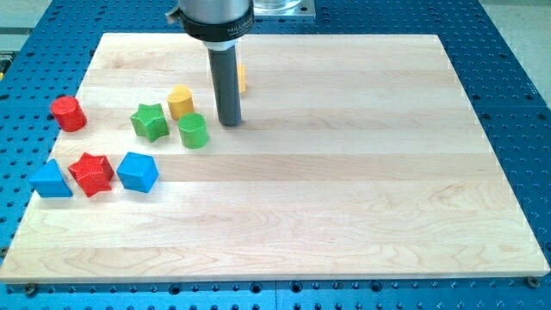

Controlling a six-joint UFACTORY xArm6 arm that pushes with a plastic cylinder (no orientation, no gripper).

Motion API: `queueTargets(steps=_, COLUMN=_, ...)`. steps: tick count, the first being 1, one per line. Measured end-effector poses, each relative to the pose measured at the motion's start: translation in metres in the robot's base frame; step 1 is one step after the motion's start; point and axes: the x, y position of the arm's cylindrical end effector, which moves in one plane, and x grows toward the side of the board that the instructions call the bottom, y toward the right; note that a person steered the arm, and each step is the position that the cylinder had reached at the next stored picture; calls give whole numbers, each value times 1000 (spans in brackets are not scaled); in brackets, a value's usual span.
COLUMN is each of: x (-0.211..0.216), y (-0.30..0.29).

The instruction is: Place your arm below the cube

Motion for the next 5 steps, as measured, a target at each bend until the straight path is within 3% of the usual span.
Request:
queueTargets(steps=1, x=3, y=10)
queueTargets(steps=3, x=101, y=2)
queueTargets(steps=5, x=165, y=-86)
